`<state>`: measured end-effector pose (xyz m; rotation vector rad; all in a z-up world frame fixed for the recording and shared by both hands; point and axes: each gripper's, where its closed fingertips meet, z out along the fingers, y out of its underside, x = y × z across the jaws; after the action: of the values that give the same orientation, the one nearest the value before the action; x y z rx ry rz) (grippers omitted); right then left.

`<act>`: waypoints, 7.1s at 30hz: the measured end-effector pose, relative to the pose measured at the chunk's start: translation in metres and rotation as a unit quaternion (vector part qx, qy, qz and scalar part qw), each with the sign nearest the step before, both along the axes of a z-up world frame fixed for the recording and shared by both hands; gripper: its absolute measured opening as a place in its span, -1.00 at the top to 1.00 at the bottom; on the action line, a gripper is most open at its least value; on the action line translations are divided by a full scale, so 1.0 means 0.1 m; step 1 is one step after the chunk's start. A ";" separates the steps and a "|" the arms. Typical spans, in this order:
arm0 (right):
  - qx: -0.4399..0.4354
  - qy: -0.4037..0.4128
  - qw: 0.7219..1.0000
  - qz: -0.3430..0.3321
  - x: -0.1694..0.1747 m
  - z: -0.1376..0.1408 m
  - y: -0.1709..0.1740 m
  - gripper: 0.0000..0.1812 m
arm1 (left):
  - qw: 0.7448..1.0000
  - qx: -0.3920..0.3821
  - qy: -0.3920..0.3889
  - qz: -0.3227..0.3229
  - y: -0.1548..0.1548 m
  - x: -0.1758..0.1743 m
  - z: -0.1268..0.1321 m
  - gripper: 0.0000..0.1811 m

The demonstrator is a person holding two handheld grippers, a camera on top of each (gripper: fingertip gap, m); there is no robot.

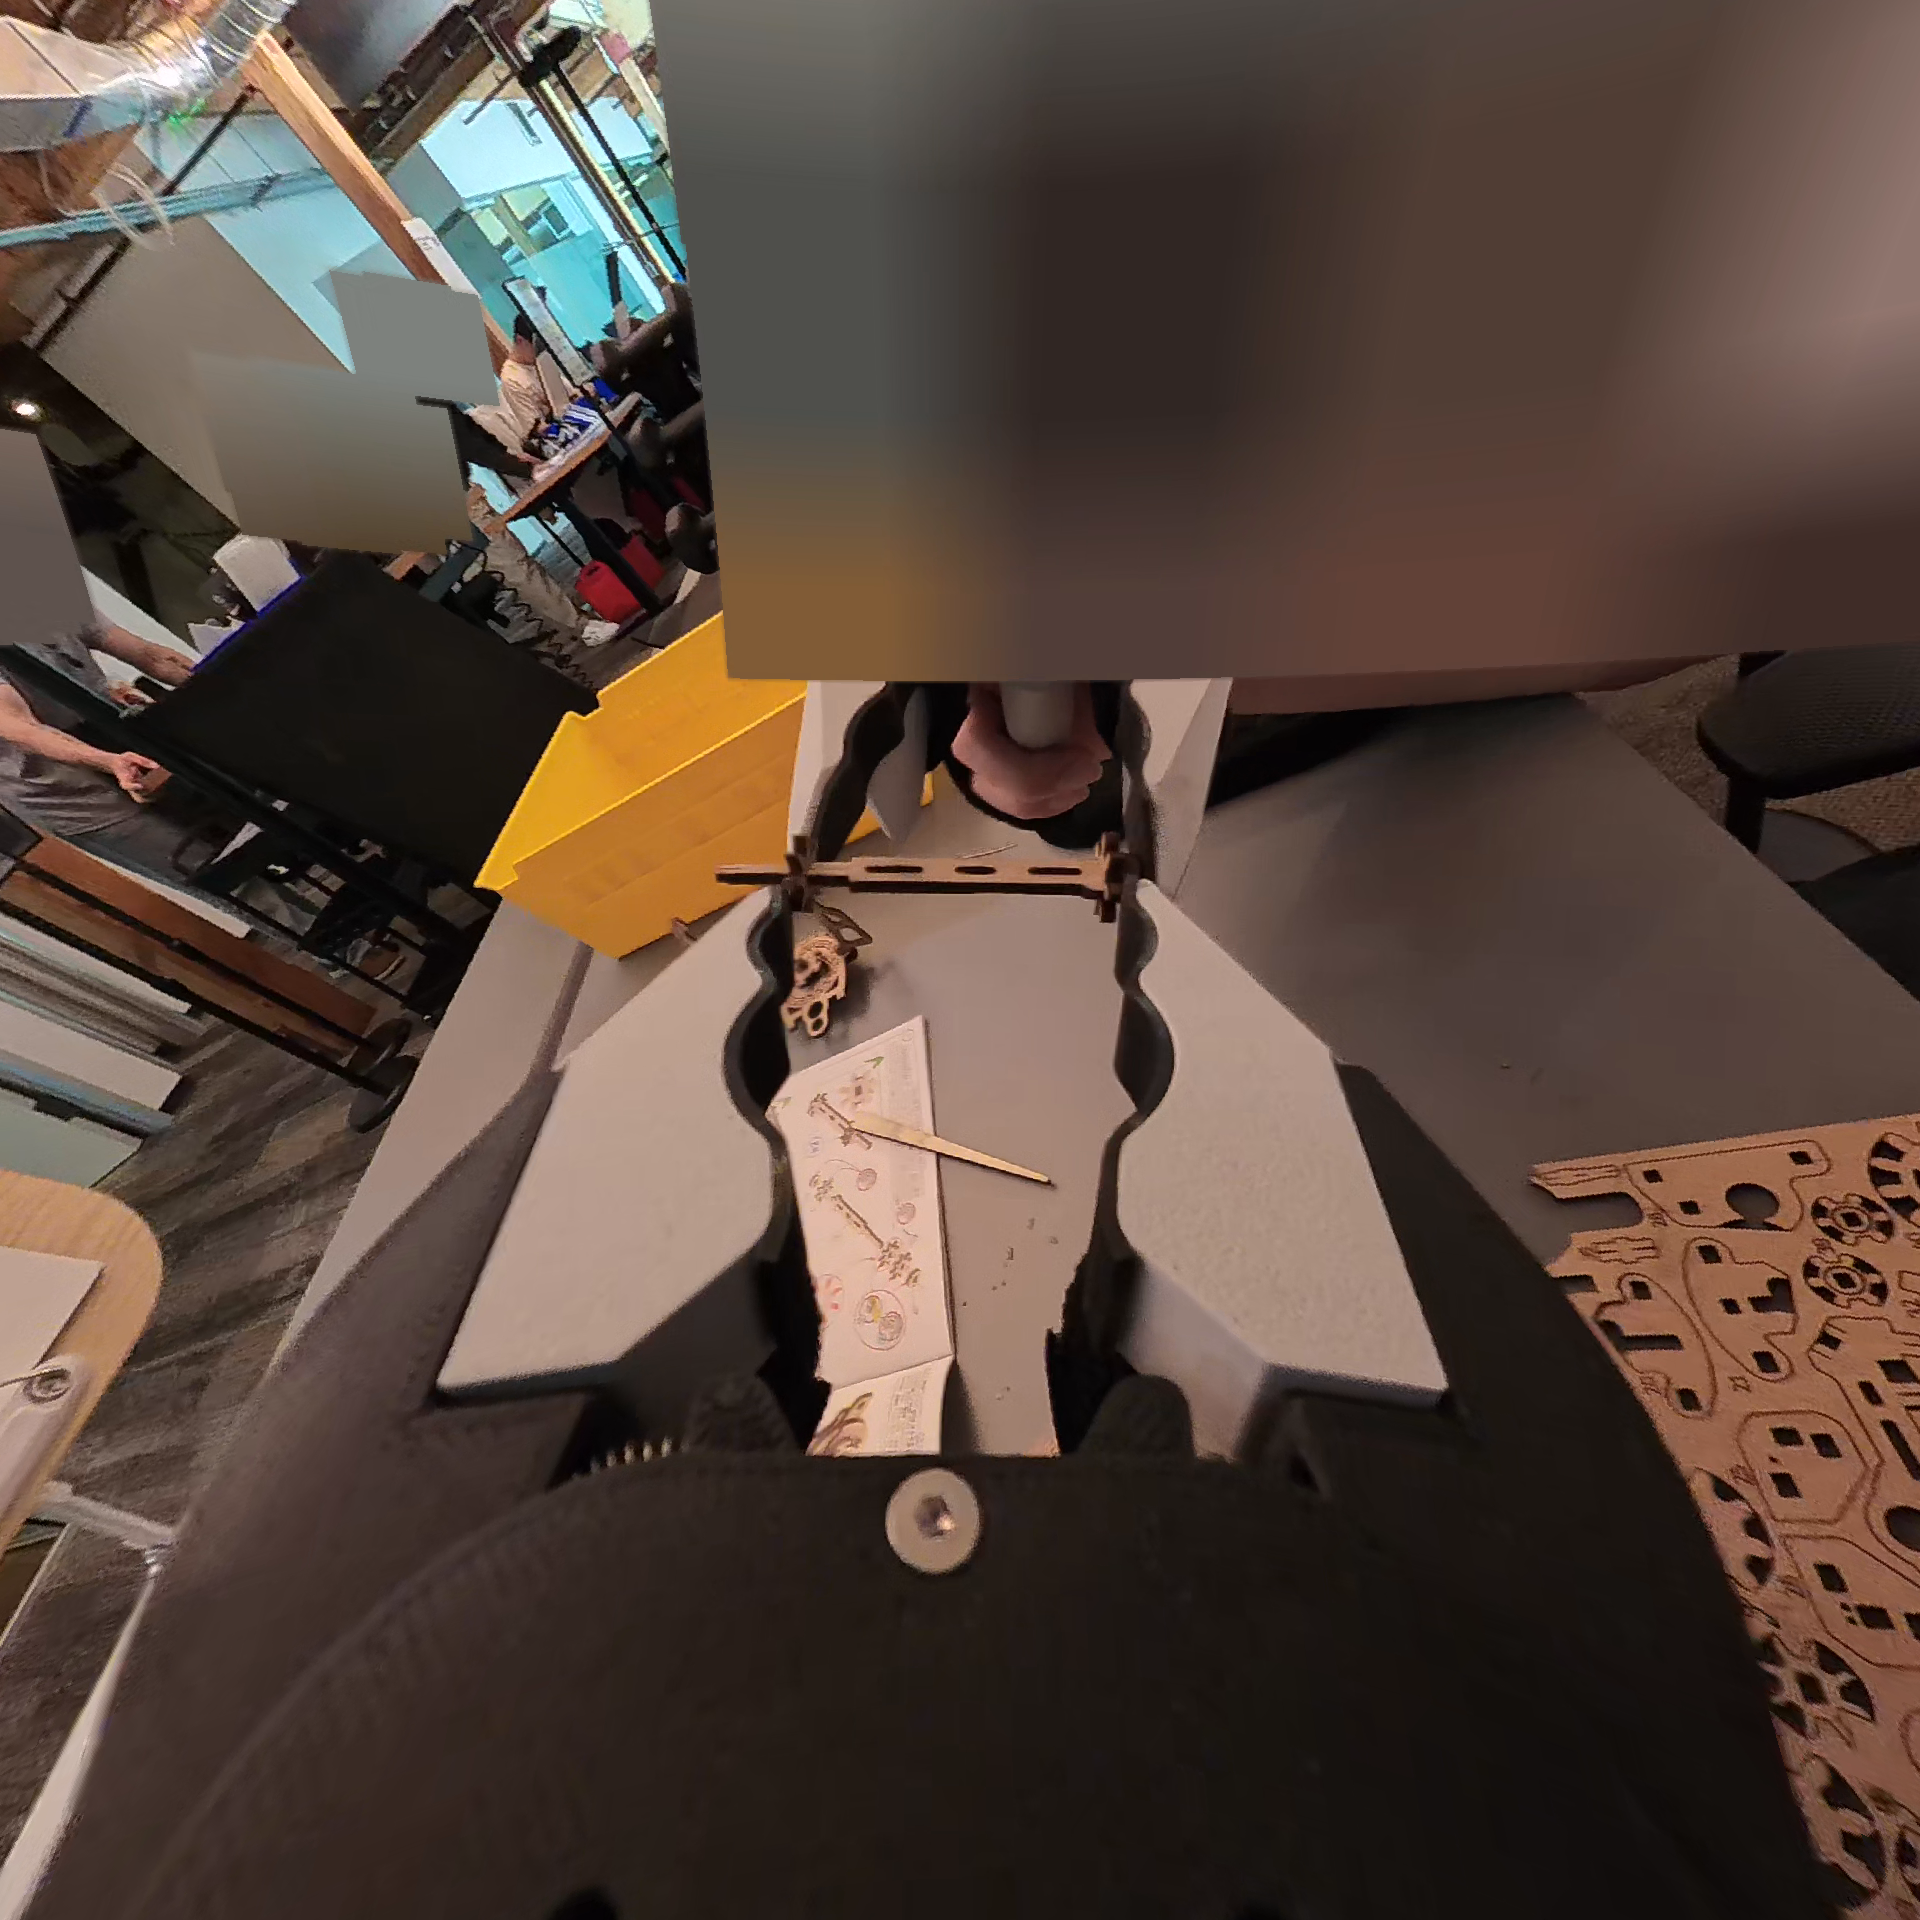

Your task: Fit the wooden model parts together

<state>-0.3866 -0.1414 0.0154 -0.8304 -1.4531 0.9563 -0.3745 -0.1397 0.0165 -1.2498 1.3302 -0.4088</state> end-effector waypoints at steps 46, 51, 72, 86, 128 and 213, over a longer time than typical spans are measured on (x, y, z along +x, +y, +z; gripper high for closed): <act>0.021 0.021 1.000 0.002 0.01 0.08 -0.07 0.36 | 1.000 0.013 -0.013 0.011 0.00 0.03 0.05 0.33; 0.022 0.022 1.000 0.000 0.01 0.08 -0.07 0.36 | 1.000 0.017 -0.013 0.013 0.00 0.03 0.05 0.33; 0.021 0.021 1.000 0.000 -0.01 0.08 -0.07 0.35 | 1.000 0.007 -0.017 0.002 0.00 0.01 0.06 0.33; 0.038 0.007 0.999 0.016 0.08 0.07 -0.09 0.28 | 0.999 -0.002 0.008 -0.043 -0.14 0.00 -0.01 0.33; 0.093 -0.144 0.985 -0.019 -0.13 -0.54 -0.03 0.28 | 0.977 -0.078 0.198 0.024 0.00 -0.14 -0.64 0.32; 0.103 -0.070 0.991 -0.056 -0.21 -0.35 -0.04 0.27 | 0.806 -0.576 -0.124 -0.053 -0.02 0.06 -0.44 0.93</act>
<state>-0.4080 -0.1452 -0.0195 -0.8302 -1.5790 0.6626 -0.3688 -0.1416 -0.0274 -1.9891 0.8657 -1.5682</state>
